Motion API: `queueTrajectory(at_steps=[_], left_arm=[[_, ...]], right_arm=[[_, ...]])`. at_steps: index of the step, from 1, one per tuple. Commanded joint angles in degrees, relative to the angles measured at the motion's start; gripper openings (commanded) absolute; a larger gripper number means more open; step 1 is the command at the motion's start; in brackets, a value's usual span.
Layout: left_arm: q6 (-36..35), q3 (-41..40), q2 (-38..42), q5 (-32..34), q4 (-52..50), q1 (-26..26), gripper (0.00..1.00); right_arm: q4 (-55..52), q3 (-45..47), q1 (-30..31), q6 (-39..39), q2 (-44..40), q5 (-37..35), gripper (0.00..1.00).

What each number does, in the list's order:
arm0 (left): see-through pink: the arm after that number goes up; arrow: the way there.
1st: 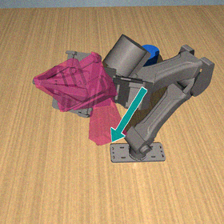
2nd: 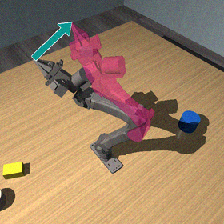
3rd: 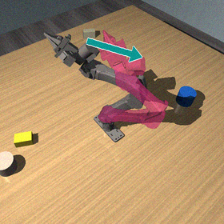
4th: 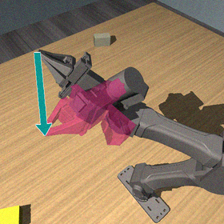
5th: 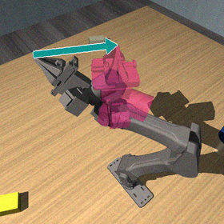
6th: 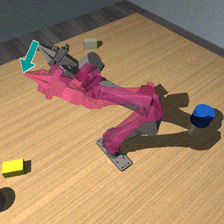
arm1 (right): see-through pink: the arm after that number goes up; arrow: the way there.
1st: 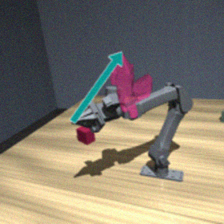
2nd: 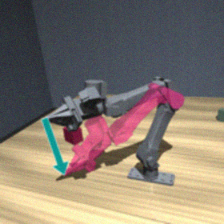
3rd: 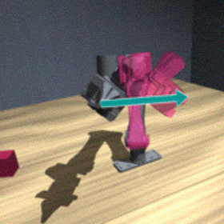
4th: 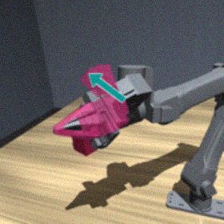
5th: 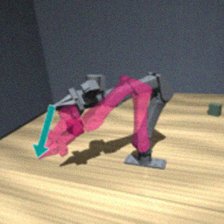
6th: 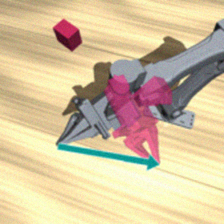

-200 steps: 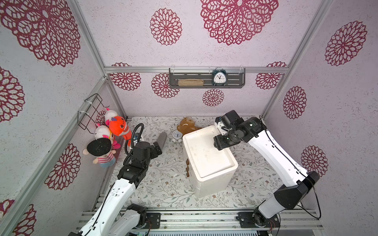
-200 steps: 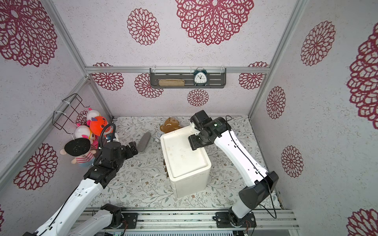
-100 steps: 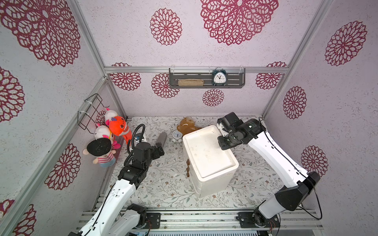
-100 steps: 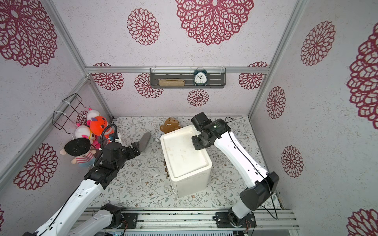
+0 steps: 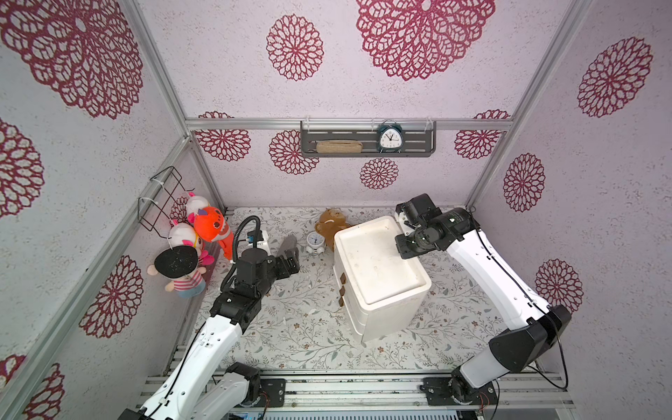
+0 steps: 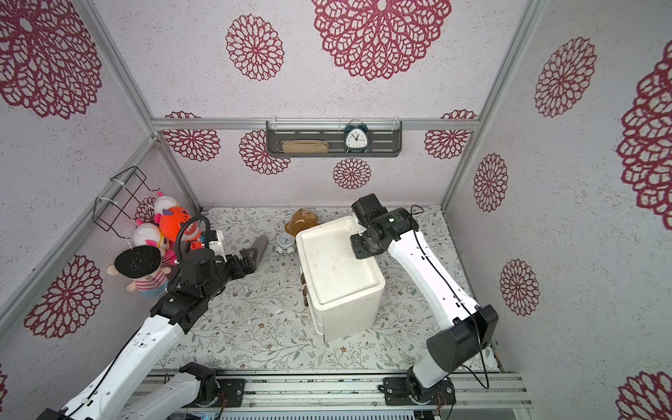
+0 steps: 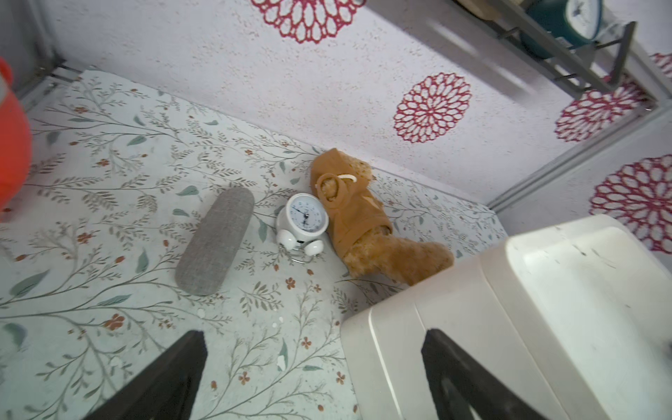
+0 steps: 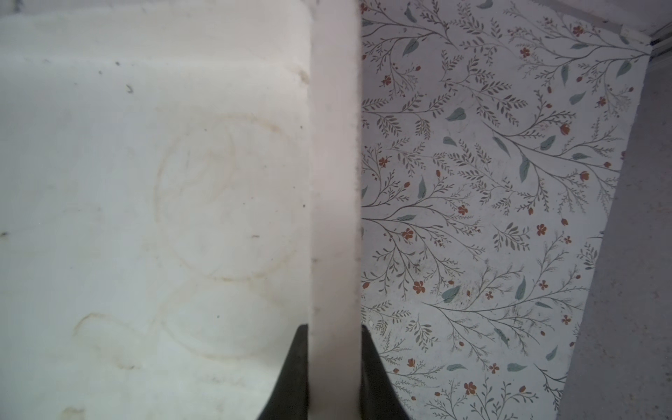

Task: Take the microphone out of the drawer
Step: Move the storage box to the center of the board.

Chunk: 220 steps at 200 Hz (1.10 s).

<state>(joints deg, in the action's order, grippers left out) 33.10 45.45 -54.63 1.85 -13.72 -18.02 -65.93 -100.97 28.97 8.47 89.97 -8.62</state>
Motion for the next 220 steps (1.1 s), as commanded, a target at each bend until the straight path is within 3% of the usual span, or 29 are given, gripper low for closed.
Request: queueTrajectory(at_steps=[1,39,92,108,138,220], left_arm=[[1.76,2.32,-2.29,-10.63,5.07,-0.73,0.97],[7.32,2.11,-8.13,-22.01,15.38,-0.90,0.97],[9.52,4.29,-16.13,-28.73,21.87,-3.50,0.98],[12.05,3.67,-18.68,-31.23,26.53,-4.03,1.00],[17.07,0.94,-23.11,-34.44,37.80,-4.86,0.90],[20.99,-5.55,-29.12,-38.33,51.36,-8.60,0.86]], right_arm=[[11.03,0.69,-3.14,-5.74,-1.80,-12.31,0.00],[20.99,5.25,-7.62,-12.37,-4.41,-6.24,0.00],[25.14,5.62,-10.41,-20.77,-4.88,5.42,0.00],[24.60,4.53,-11.07,-20.56,-3.97,7.09,0.00],[24.12,3.61,-11.42,-18.83,-2.31,7.87,0.00],[22.35,3.28,-11.43,-14.56,-0.65,7.54,0.00]])
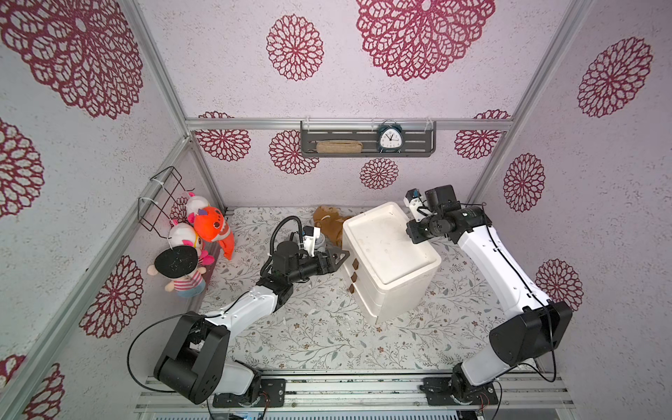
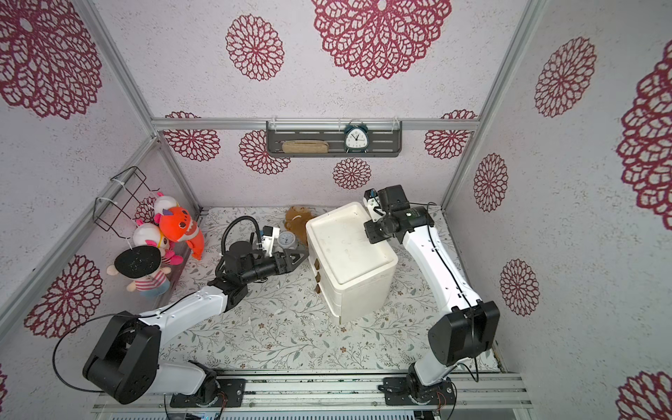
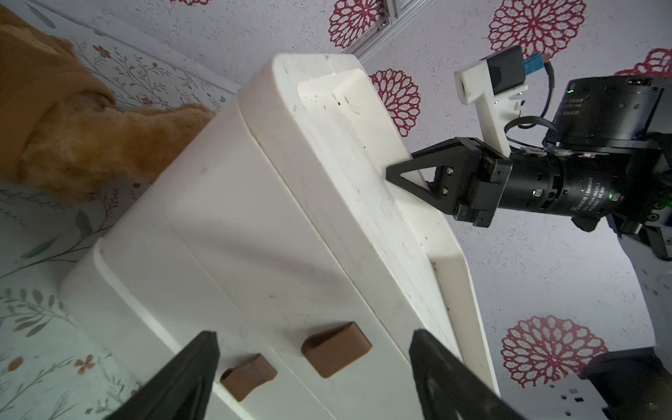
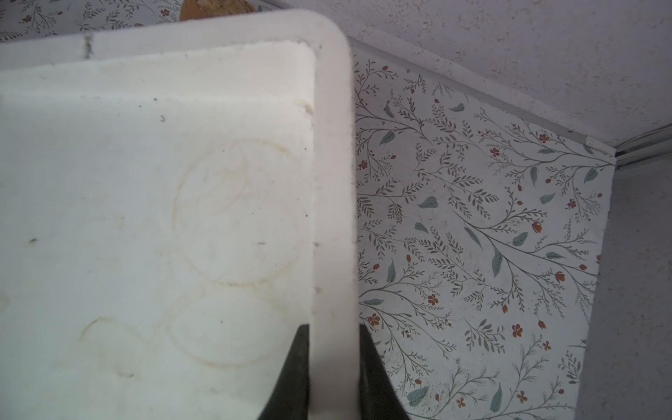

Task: Take the microphone out of the drawer
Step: Move the storage box to the center of the board, then open the drawer in the storage box.

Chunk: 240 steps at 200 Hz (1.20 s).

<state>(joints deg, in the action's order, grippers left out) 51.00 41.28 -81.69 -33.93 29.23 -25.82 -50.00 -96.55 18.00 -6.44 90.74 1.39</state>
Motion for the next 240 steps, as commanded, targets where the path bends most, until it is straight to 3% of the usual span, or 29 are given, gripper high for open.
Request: queueTrajectory(at_steps=[1,62,137,194,240], left_arm=[[3.16,-1.42,-2.15,-2.63,8.57,-0.80,0.86],[5.78,-0.05,-8.82,-5.38,15.93,-2.61,0.78],[16.38,0.16,-19.85,-9.66,38.12,-3.58,0.59],[17.70,1.88,-20.35,-10.91,39.57,-4.68,0.42],[19.60,1.61,-20.24,-13.27,42.36,-5.48,0.36]], right_arm=[[6.46,-1.07,-0.44,0.36,-1.47,-2.41,0.00],[6.80,-0.15,-0.41,0.25,-3.02,-1.79,0.00],[6.07,-0.50,-0.41,0.18,-3.11,-0.53,0.00],[5.61,-0.50,-0.30,0.03,-3.46,-0.02,0.00],[5.67,-0.81,-0.07,0.09,-3.10,0.24,0.00]])
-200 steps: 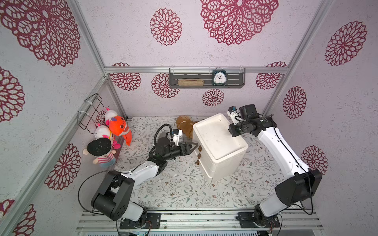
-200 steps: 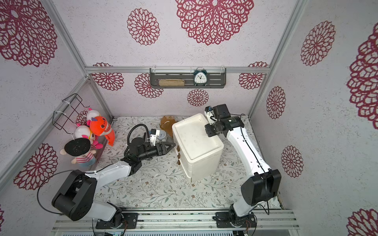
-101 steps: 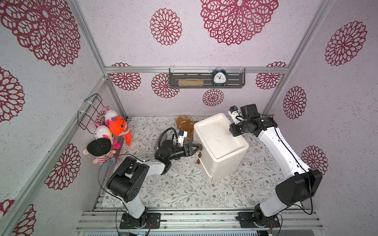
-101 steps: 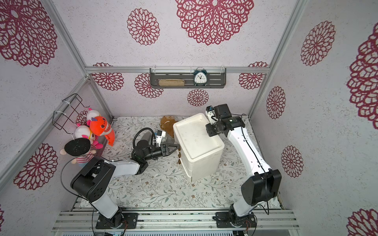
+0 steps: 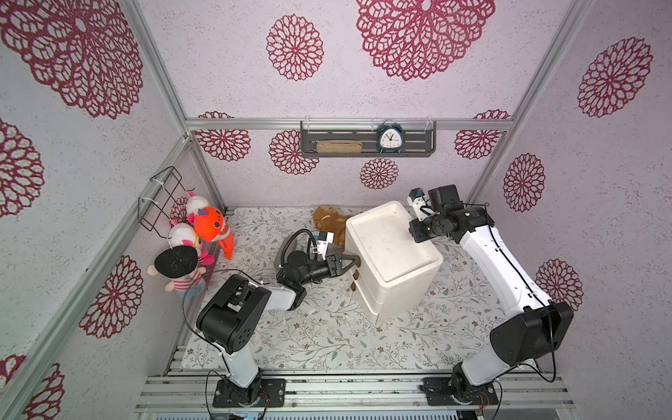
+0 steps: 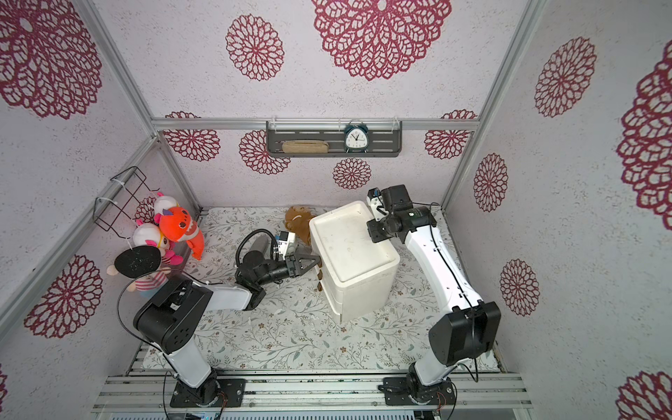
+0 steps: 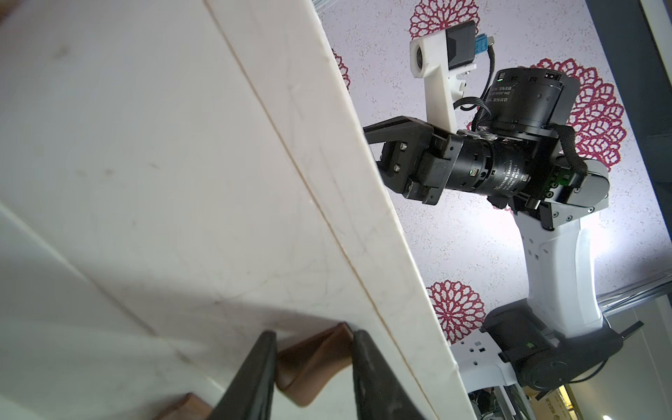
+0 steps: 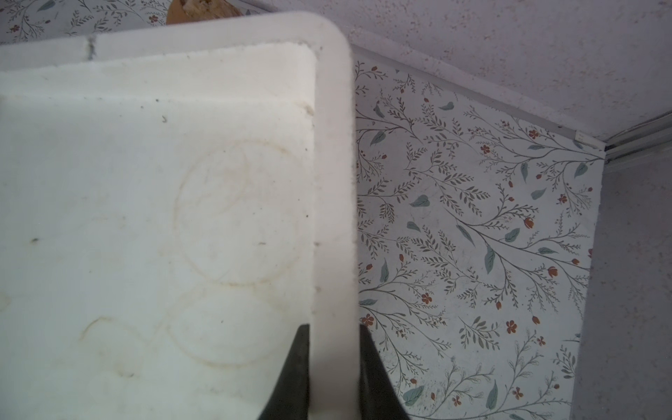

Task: Take the microphone out of the drawer
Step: Open the drawer in the storage box.

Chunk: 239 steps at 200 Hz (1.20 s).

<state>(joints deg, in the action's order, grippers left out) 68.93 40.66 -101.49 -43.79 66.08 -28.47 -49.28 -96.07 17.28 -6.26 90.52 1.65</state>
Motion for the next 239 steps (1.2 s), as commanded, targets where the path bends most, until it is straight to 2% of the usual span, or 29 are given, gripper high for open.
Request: queueTrajectory(at_steps=[1,68,90,108,202,218,239], left_arm=[[1.66,2.23,-0.41,-3.46,5.49,-2.83,0.36],[-0.77,2.07,0.42,-6.81,2.28,-3.49,0.30],[-1.82,2.06,0.77,-7.67,0.76,-3.49,0.42],[-2.83,2.05,0.91,-8.16,-0.48,-3.46,0.42],[-5.82,1.75,3.44,-5.67,-3.97,-2.83,0.12],[-8.46,1.26,5.53,-4.14,-8.50,-2.52,0.08],[-15.96,1.99,10.20,-1.28,-22.58,-2.55,0.07]], right_arm=[[4.92,-1.35,0.70,-0.08,-2.89,0.00,0.00],[4.72,-1.63,0.87,0.00,-2.89,-0.08,0.00],[4.71,-1.40,0.90,-0.04,-2.89,-0.07,0.00],[4.63,-1.31,0.91,-0.04,-2.97,-0.24,0.00],[4.25,-0.82,1.00,0.10,-3.98,-0.93,0.00],[4.03,-0.56,1.00,0.45,-4.62,-2.09,0.00],[2.02,-1.27,1.00,0.65,-5.31,-4.63,0.00]])
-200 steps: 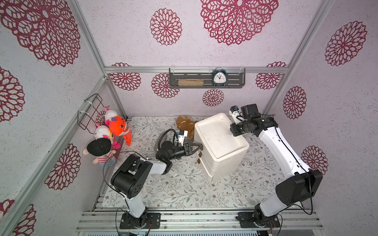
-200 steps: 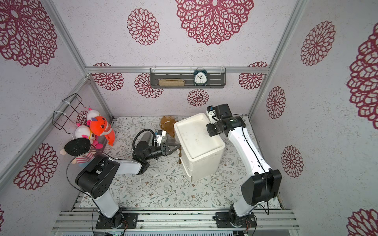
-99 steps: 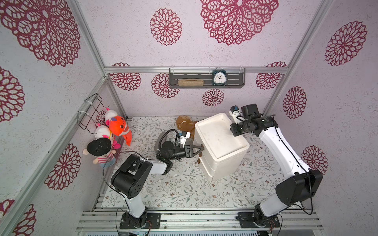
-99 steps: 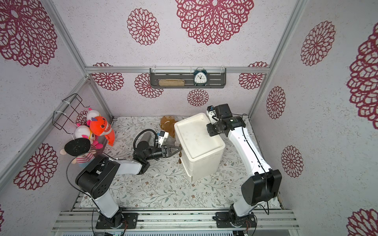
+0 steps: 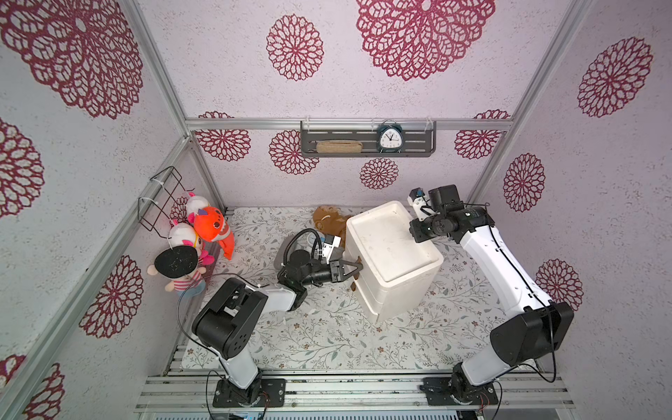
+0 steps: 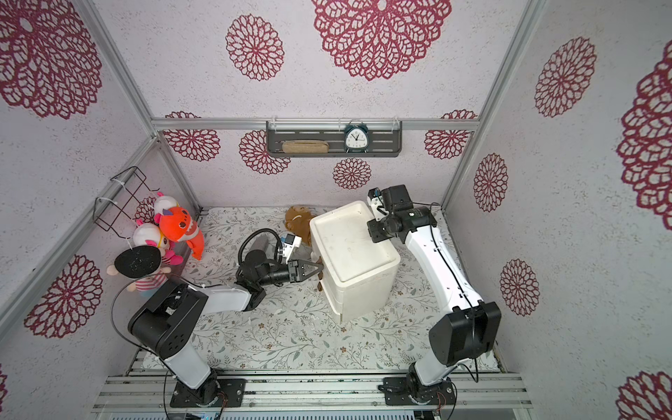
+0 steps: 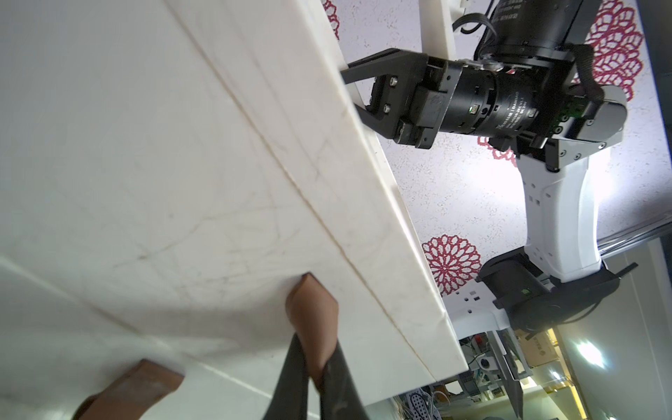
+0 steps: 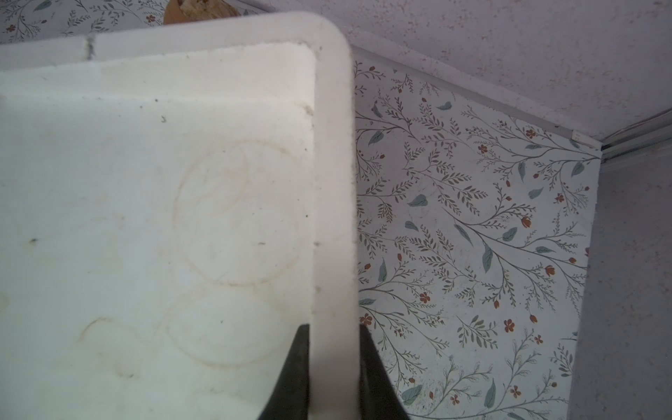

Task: Take the microphone out of the drawer
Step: Open the drawer in the storage box.

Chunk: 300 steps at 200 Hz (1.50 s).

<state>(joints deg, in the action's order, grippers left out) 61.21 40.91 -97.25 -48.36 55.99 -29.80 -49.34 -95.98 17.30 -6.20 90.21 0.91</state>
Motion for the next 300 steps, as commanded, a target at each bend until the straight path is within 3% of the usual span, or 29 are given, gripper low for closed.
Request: queueTrajectory(at_steps=[1,51,104,214,290,300], left_arm=[[-8.71,1.78,6.25,3.41,-13.18,-1.22,0.07],[-24.42,6.02,16.79,7.51,-41.43,-1.22,0.03],[-25.23,8.73,17.00,4.21,-44.30,-1.65,0.03],[-29.47,6.48,23.87,10.85,-52.99,-0.45,0.00],[-33.87,7.74,26.71,12.56,-62.42,2.77,0.00],[-33.90,8.73,26.38,12.04,-63.44,2.73,0.05]], right_arm=[[1.98,-1.42,0.98,0.58,-5.03,-4.07,0.00],[-3.26,-3.71,0.73,0.13,-5.40,-12.36,0.00],[-3.71,-3.41,-1.48,-2.18,-8.10,-16.56,0.00],[8.49,6.30,-15.23,-2.57,-11.86,-3.28,0.00],[16.00,10.60,-17.24,1.55,-15.11,1.50,0.00],[16.29,10.64,-17.21,1.47,-15.20,2.50,0.00]])
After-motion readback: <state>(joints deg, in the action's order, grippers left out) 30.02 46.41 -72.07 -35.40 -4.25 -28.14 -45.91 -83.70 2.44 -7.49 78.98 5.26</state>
